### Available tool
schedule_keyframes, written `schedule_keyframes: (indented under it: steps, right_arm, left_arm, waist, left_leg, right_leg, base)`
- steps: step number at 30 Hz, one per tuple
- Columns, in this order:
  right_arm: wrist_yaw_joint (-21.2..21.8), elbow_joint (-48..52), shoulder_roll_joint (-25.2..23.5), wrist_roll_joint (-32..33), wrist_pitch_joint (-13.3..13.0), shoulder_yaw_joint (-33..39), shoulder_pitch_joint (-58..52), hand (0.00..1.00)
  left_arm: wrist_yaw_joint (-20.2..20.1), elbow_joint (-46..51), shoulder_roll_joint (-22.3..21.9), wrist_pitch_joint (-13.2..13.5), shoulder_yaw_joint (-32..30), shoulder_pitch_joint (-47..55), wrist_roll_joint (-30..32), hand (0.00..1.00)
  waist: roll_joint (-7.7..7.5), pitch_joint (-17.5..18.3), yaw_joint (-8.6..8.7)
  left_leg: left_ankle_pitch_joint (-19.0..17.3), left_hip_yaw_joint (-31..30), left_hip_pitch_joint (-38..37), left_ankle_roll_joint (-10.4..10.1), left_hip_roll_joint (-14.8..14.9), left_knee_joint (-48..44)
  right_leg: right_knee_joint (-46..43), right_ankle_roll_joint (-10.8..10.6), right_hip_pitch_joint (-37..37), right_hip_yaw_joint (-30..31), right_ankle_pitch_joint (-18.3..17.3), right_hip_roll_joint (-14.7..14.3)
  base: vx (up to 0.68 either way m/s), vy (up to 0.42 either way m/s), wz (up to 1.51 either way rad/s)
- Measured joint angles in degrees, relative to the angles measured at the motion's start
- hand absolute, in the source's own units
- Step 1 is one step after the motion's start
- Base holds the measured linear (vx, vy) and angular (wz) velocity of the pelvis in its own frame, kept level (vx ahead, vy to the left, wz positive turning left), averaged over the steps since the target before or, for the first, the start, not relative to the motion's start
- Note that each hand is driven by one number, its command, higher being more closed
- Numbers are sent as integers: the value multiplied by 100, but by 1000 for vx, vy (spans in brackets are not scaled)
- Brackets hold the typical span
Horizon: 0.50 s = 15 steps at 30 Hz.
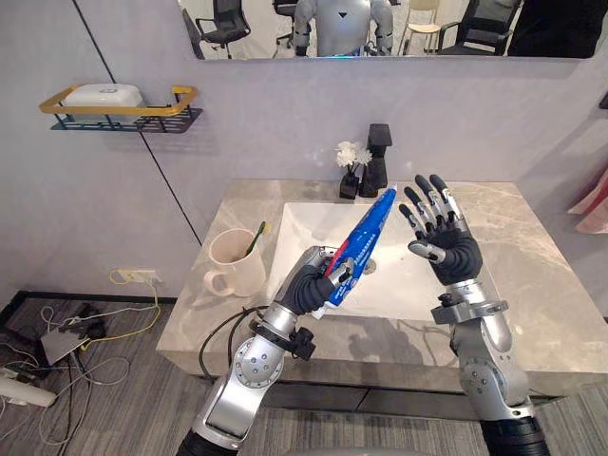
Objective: Organize washtable
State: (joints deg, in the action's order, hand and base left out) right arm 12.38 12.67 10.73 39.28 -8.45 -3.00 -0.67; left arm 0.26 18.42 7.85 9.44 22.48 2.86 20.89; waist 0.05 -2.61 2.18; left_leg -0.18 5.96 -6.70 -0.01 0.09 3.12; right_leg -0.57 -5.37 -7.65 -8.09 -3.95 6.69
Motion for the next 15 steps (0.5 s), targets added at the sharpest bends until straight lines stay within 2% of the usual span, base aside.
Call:
schedule_keyframes:
  steps: [6, 15]
  right_arm:
    - [-34, -193, -281, 452, 3, -309, -141, 0]
    - [32, -387, -432, 869, 15, -934, -139, 0]
  left_arm:
    - [118, -1, -2, 0, 99, -26, 0, 100]
    - [135, -98, -79, 0, 494, -181, -3, 100]
  waist:
    - [-57, 25, -4]
    - [-96, 46, -20]
  left_leg:
    - [68, -28, 1, 36, -62, 110]
    - [143, -104, -21, 43, -73, 212]
  right_leg:
    - [79, -31, -7, -57, 51, 50]
    - [78, -31, -21, -133, 51, 56]
  base:
    - [-9, 6, 4]
    - [-15, -14, 4]
